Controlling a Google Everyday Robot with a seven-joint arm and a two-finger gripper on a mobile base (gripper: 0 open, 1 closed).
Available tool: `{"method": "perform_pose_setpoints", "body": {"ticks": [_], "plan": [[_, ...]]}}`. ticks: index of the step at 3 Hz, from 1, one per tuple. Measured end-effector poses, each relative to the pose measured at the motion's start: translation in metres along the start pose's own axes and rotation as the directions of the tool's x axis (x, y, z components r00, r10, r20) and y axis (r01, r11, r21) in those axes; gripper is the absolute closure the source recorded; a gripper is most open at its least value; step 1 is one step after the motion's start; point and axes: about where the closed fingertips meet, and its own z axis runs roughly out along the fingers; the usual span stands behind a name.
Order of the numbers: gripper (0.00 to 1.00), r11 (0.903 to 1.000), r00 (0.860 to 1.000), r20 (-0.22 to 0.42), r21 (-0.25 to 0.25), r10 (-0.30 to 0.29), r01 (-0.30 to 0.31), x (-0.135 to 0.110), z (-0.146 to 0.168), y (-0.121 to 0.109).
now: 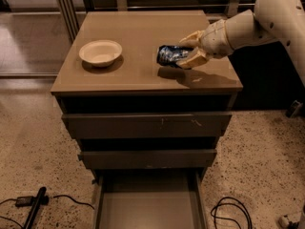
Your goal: Pick pepsi can from bottom drawer and place on counter
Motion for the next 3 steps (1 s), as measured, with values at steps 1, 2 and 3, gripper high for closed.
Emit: {"method": "perform_pose_setpoints", "body": {"ticks": [1,2,3], "plan": [[1.0,0.9988,0.999,-0.022,0.021,0.045,-0.044,0.017,0.011,-0.002],[1.0,0.9953,0.996,-0.022,0.045,0.087,-0.086,0.024,0.026,-0.01],[0.72,0.9953,0.996,-0.022,0.045,0.087,-0.086,0.024,0.026,-0.01]]}}
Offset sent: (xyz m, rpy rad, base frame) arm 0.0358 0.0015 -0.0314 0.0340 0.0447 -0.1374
